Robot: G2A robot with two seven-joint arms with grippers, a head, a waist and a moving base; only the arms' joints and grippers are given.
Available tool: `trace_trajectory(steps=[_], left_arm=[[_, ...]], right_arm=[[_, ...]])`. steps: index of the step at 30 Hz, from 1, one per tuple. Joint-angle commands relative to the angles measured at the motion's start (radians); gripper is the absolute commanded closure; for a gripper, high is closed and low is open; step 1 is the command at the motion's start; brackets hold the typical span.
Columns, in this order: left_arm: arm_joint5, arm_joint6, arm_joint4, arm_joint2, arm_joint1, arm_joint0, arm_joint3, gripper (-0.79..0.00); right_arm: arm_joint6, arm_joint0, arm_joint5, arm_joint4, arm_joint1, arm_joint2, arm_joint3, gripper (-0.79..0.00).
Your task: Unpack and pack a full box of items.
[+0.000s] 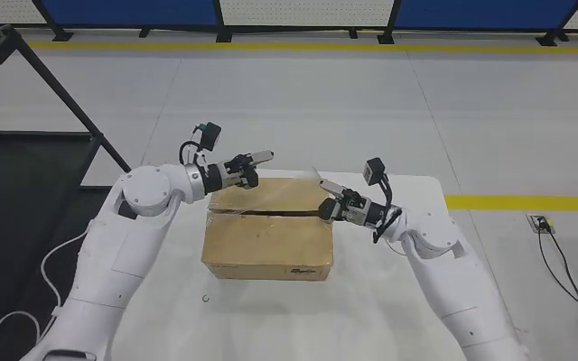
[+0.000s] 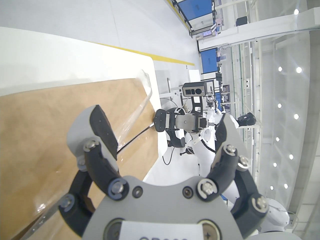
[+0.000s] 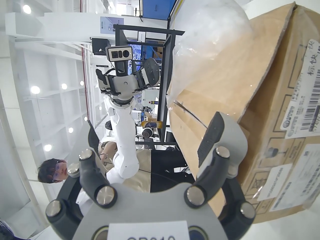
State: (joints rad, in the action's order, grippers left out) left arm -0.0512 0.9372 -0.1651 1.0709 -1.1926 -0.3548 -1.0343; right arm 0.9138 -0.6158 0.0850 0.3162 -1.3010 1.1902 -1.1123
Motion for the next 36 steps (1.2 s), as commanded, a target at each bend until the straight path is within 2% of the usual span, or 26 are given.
trace_trajectory(steps=[1,11,19,26,36], left_arm=[[-0.010,-0.005,-0.007,-0.029,-0.011,0.020,0.029,-0.785],[-0.054,-0.041,0.001,-0.149,-0.068,0.100,0.162,-0.785],[-0.080,-0.021,0.003,-0.199,-0.097,0.129,0.209,-0.785],[-0.095,-0.015,0.006,-0.207,-0.107,0.130,0.198,-0.785],[-0.088,-0.006,0.032,-0.205,-0.106,0.100,0.119,-0.785]], right_arm=[[0.003,0.008,-0.011,0.000,-0.001,-0.005,0.011,-0.785],[0.020,0.027,-0.005,0.020,0.001,-0.005,0.063,-0.785],[0.025,0.028,0.000,0.031,0.006,0.007,0.074,-0.785],[0.029,0.029,0.005,0.040,0.010,0.015,0.085,-0.785],[0.034,0.014,0.021,0.055,0.019,0.035,0.086,-0.785]])
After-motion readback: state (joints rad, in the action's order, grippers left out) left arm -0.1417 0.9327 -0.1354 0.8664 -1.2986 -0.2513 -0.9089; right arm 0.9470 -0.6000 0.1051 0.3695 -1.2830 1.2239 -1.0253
